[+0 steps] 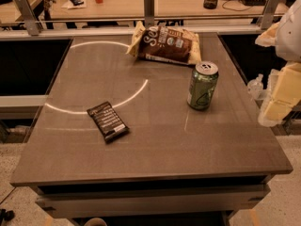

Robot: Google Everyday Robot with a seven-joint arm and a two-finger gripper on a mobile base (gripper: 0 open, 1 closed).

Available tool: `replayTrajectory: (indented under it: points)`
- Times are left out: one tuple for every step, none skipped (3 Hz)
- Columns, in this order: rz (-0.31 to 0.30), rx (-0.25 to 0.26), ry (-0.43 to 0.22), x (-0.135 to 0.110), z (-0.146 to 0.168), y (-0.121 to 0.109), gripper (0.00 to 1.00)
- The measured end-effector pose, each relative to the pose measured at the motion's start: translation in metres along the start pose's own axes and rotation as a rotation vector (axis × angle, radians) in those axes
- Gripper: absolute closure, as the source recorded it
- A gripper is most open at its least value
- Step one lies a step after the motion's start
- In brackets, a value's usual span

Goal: Move green can near rxbar chocolate

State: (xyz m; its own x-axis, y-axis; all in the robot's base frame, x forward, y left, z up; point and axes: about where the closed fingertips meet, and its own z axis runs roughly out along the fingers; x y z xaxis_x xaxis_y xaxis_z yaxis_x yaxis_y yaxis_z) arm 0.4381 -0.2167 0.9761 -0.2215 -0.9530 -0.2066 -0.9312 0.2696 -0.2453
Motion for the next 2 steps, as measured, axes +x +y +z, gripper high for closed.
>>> replayTrajectory:
  points:
    - [0.0, 0.0, 0.0, 0.0, 0.0, 0.0, 0.0]
    - [0.051, -0.036, -0.07, 0.0069, 0.0047, -0.0026, 0.0]
